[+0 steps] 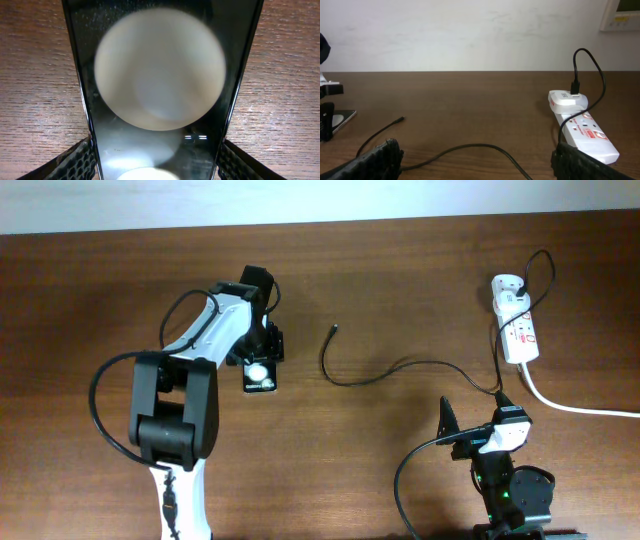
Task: Plug charger to phone and switch on socket
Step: 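Move the left gripper over the black phone and grasp it, then lift the phone with the left gripper and tilt it upright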
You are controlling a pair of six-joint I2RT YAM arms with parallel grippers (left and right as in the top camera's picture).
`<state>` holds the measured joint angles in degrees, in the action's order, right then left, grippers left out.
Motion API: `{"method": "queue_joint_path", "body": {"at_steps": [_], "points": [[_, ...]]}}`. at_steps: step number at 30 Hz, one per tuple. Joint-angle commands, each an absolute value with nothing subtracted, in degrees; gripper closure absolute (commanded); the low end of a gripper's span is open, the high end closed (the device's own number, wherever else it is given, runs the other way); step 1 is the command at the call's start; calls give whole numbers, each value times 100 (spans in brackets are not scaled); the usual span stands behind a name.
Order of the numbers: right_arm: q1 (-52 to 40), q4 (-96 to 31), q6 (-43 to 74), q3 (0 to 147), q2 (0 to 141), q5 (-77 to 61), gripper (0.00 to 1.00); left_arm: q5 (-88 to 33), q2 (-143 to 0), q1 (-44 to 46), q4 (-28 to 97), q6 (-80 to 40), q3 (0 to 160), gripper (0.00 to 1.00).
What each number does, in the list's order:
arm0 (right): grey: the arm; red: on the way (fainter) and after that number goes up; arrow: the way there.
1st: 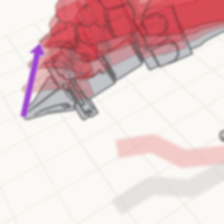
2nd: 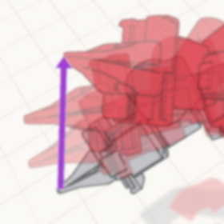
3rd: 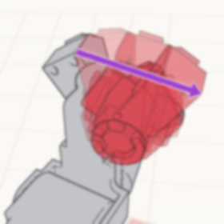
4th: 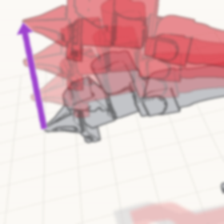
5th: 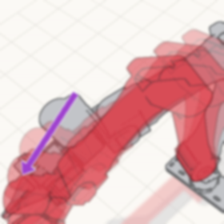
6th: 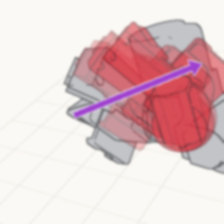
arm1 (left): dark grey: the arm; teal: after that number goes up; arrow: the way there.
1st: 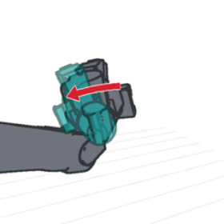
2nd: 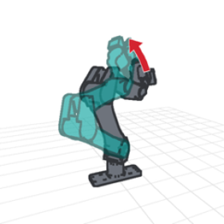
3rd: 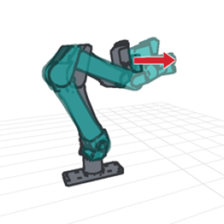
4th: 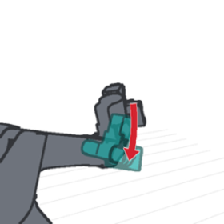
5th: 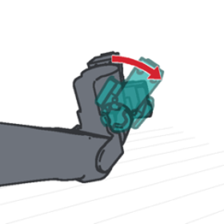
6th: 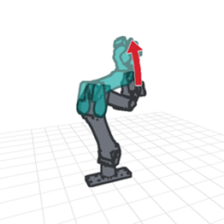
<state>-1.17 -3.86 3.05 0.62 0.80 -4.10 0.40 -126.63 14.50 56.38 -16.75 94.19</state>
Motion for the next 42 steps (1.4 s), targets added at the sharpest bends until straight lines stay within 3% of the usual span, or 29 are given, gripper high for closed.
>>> {"method": "queue_joint_path", "body": {"at_steps": [1,9,17,19,26,27,32,34,38,42], "points": [[-154,-412,342,32,43,-443,1,-62,-13113,1485,5717,-1730,9832,29],[-154,-412,342,32,43,-443,1,-67,-13113,1485,6355,-1708,11063,30],[-154,-412,342,32,43,-440,1,-1094,-13113,1479,6353,-1715,11334,34],[-154,-412,342,32,43,-443,1,-1839,-13113,1446,6326,-1737,11336,34],[-154,-412,342,32,43,-443,1,-4112,-13113,1221,6267,-1737,11336,53],[-154,-412,342,32,43,-443,2,-4259,-13113,1221,6272,-1737,11336,59],[-154,-412,342,32,43,-443,1,-4523,-13113,1221,6552,-1734,11336,63],[-154,-412,342,32,43,-443,1,-4523,-13113,1221,6639,-1734,11336,76],[-154,-412,340,32,43,-443,1,-4993,-13113,1221,6956,-1900,11336,75],[-154,-412,342,32,43,-443,1,-5043,-13113,1221,6949,-3199,11336,78]]}}
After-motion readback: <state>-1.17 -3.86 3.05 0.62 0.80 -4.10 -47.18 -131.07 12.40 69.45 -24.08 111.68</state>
